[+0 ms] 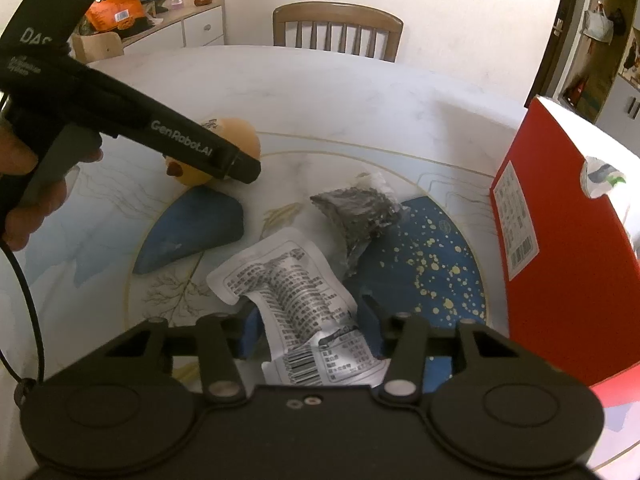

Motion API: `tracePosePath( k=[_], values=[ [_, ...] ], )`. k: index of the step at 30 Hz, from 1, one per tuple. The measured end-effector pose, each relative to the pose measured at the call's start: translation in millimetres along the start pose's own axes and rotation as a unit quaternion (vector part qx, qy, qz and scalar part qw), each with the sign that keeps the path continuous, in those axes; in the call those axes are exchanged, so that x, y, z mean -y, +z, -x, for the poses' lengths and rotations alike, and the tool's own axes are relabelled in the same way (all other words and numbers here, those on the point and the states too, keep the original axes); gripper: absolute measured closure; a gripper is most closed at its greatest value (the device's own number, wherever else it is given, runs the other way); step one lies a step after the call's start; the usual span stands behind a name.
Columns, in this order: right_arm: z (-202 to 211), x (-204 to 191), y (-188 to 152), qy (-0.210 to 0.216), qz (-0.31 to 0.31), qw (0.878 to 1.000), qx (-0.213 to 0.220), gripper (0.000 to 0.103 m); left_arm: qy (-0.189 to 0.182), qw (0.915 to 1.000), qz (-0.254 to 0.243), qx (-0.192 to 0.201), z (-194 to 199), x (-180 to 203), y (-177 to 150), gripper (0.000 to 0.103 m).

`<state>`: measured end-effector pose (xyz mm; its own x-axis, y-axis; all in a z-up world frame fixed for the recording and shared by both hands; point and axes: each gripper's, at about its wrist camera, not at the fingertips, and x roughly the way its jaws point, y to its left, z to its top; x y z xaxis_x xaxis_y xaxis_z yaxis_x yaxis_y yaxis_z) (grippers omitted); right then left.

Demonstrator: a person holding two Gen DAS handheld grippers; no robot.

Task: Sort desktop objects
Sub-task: 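Close the right tool on the foil packet while the left tool grasps the orange toy, then carry the foil packet in the right tool while the left tool carries the orange toy into the box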

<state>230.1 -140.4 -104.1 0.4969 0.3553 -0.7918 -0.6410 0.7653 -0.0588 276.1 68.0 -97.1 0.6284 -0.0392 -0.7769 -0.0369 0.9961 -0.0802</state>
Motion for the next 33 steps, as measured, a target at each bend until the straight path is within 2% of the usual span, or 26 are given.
tracePosePath(
  k=[1,11,12,26,33],
  values=[
    [0.8,-1.6,0.3,-0.003,0.005,1.000,0.000,0.058,0.003,1.0000,0.002,0.000,0.1,-0.7,0.0,0.051],
    [9.4,-0.7,5.2,-0.004,0.005,1.000,0.008,0.071,0.010,0.9999,-0.002,0.012,9.9,3.6,-1.1,0.055],
    [10.6,-0.3,5.5,-0.003,0.004,1.000,0.009,0.076,0.010,0.9999,-0.004,0.013,11.4,4.7,-0.7,0.055],
    [28.5,8.0,5.2,-0.005,-0.020,1.000,0.013,0.083,-0.010,0.9995,-0.009,0.029,39.0,21.3,0.7,0.055],
    [41.5,12.8,1.2,-0.007,-0.036,0.999,0.017,0.083,-0.021,0.9991,-0.010,0.035,53.5,31.8,-0.2,0.055]
  ],
)
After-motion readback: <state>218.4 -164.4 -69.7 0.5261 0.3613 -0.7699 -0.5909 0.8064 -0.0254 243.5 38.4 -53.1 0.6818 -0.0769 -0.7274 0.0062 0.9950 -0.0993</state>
